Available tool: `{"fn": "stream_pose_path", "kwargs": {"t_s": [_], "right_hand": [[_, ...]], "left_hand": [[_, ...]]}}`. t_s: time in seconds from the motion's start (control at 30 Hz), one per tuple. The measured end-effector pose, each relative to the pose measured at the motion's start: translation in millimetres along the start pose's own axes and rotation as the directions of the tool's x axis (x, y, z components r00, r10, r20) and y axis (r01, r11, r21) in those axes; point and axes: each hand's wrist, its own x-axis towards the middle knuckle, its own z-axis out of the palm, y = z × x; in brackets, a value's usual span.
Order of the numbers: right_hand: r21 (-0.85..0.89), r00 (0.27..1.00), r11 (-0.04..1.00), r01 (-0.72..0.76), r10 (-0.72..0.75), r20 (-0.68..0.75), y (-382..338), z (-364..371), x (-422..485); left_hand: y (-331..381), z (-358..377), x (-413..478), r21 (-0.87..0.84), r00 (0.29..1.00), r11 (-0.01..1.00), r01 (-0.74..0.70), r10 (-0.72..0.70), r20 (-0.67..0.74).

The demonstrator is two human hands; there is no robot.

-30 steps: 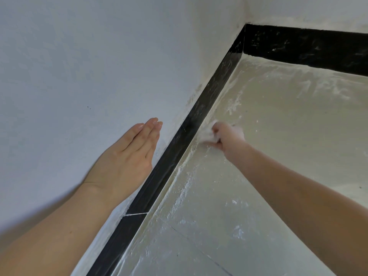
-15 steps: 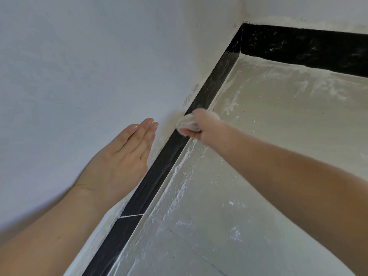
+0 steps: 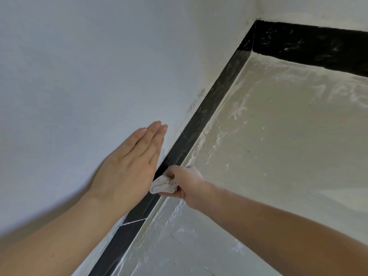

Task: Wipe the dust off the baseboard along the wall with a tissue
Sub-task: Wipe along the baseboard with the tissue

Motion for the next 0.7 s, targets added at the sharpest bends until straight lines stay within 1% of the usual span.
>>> {"fn": "stream_pose_path", "kwargs": {"t_s": [0.03,0.07,0.13,0.17,0.2,0.23,0.27,0.3,0.33,0.37,0.4,0.43,0.47,0.5,0.53,0.6,0.63,0.67,0.7], "right_hand": [[0.013,0.998,0.999,0.046,-0.046,-0.032,-15,-3,3],[0.069,0.992,0.992,0.106,-0.101,-0.078,-35,-9,3],[0.256,0.961,0.937,0.236,-0.186,-0.207,-76,-31,5],[0.315,0.942,0.903,0.294,-0.217,-0.258,-91,-42,3],[0.321,0.930,0.890,0.324,-0.239,-0.278,-96,-49,3],[0.278,0.938,0.912,0.303,-0.233,-0.257,-91,-51,1],[0.185,0.959,0.956,0.229,-0.190,-0.209,-70,-49,4],[0.066,0.986,0.992,0.104,-0.094,-0.141,-41,-40,4],[-0.047,0.997,0.999,-0.028,0.025,-0.067,-12,-27,0],[-0.115,0.992,0.985,-0.128,0.128,-0.007,12,-12,-3],[-0.135,0.981,0.973,-0.189,0.194,0.022,29,0,-4],[-0.114,0.974,0.968,-0.225,0.227,0.006,35,7,-1],[-0.073,0.971,0.969,-0.236,0.233,-0.048,32,9,8],[-0.034,0.969,0.974,-0.226,0.221,-0.110,23,8,15],[-0.017,0.970,0.983,-0.185,0.180,-0.164,9,2,23],[0.007,0.962,0.998,-0.061,0.060,-0.267,-31,-14,26],[0.027,0.950,1.000,0.000,0.009,-0.312,-52,-23,22],[0.040,0.939,0.998,0.050,-0.034,-0.341,-70,-32,16],[0.041,0.929,0.994,0.101,-0.079,-0.362,-84,-39,9]], "left_hand": [[-2,-2,3,-0.022,1.000,1.000,0.005,-0.004,0.009],[-5,-4,5,-0.042,1.000,0.999,0.010,-0.009,0.020],[-9,-10,10,-0.068,0.999,0.998,0.006,-0.004,0.034],[-12,-14,12,-0.079,0.999,0.997,0.001,0.003,0.048],[-15,-17,15,-0.091,0.998,0.996,-0.003,0.008,0.058],[-17,-20,20,-0.101,0.998,0.995,-0.004,0.010,0.063],[-19,-22,23,-0.103,0.998,0.995,-0.006,0.013,0.068],[-20,-23,27,-0.094,0.997,0.996,-0.007,0.014,0.078],[-21,-25,30,-0.084,0.995,0.996,-0.017,0.024,0.095],[-21,-26,32,-0.076,0.993,0.996,-0.035,0.043,0.109],[-21,-26,33,-0.071,0.990,0.996,-0.048,0.057,0.126],[-23,-27,34,-0.070,0.987,0.996,-0.054,0.063,0.145],[-25,-30,35,-0.082,0.985,0.995,-0.050,0.063,0.159],[-29,-33,36,-0.094,0.984,0.994,-0.052,0.068,0.164],[-32,-37,36,-0.103,0.981,0.993,-0.055,0.072,0.178],[-36,-47,39,-0.116,0.973,0.991,-0.059,0.083,0.217],[-37,-50,40,-0.114,0.975,0.989,-0.097,0.118,0.191],[-40,-55,40,-0.114,0.968,0.984,-0.139,0.160,0.196],[-43,-60,40,-0.131,0.946,0.979,-0.158,0.188,0.263]]}}
